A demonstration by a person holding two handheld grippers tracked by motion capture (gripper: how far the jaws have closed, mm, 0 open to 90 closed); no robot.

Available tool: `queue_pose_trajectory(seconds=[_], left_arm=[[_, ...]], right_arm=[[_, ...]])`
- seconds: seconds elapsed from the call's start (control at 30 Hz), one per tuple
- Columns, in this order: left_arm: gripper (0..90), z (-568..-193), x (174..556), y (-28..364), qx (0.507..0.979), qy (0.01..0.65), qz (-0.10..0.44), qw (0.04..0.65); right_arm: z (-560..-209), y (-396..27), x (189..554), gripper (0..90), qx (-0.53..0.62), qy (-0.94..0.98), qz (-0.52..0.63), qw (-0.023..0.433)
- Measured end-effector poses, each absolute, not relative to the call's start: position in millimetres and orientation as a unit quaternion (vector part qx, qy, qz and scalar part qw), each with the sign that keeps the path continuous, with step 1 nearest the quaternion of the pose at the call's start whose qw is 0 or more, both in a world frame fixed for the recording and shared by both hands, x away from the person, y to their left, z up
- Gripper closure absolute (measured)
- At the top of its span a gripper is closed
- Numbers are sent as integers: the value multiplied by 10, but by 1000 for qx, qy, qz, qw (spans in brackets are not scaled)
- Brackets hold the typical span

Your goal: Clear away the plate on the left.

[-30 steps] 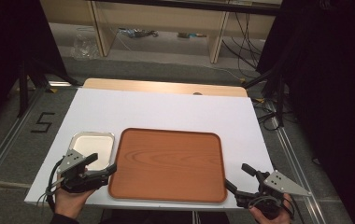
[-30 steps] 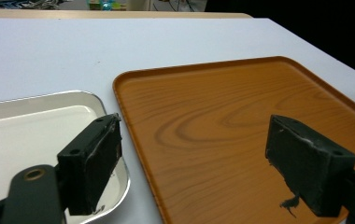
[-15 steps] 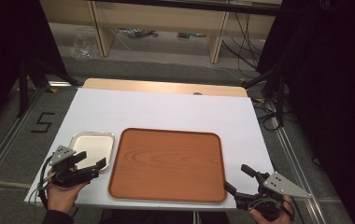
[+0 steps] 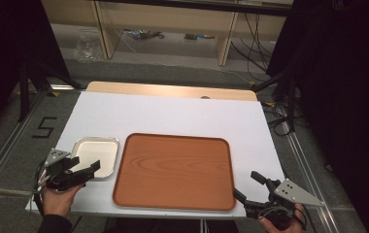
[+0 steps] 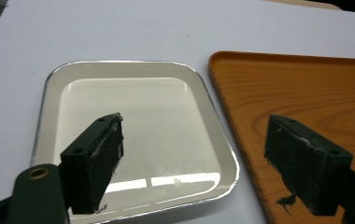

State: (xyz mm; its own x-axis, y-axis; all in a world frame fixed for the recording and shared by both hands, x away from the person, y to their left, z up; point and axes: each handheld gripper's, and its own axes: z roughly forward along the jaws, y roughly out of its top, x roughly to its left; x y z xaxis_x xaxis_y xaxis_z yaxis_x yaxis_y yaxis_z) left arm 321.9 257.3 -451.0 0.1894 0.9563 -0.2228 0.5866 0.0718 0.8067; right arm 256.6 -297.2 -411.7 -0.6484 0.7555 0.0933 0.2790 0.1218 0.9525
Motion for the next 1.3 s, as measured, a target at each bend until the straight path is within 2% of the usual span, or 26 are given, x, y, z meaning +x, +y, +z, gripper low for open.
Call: queue_pose_trajectory(seconds=[0.4,0.43,0.77,0.83,0.93,1.07,1.3], left_arm=[[209,-4595,3343,2835,625,636,253,376],[210,-4606,3355,2858,621,641,253,373],[262,-4742,3498,3056,606,683,239,331],[310,-4774,3525,3074,610,689,235,313],[323,-4810,3564,3082,608,692,229,314],[447,-4855,3620,3121,615,694,225,300],[593,-4905,3673,3226,606,706,210,301]], right_arm=[[-4114,-2968,2566,157,361,718,554,218],[-4116,-2948,2554,156,371,715,556,203],[-4119,-2953,2566,157,363,716,561,203],[-4120,-2953,2565,158,363,716,561,202],[-4120,-2952,2567,157,363,717,560,201],[-4120,-2954,2566,157,362,717,560,201],[-4119,-2952,2564,157,362,716,562,202]])
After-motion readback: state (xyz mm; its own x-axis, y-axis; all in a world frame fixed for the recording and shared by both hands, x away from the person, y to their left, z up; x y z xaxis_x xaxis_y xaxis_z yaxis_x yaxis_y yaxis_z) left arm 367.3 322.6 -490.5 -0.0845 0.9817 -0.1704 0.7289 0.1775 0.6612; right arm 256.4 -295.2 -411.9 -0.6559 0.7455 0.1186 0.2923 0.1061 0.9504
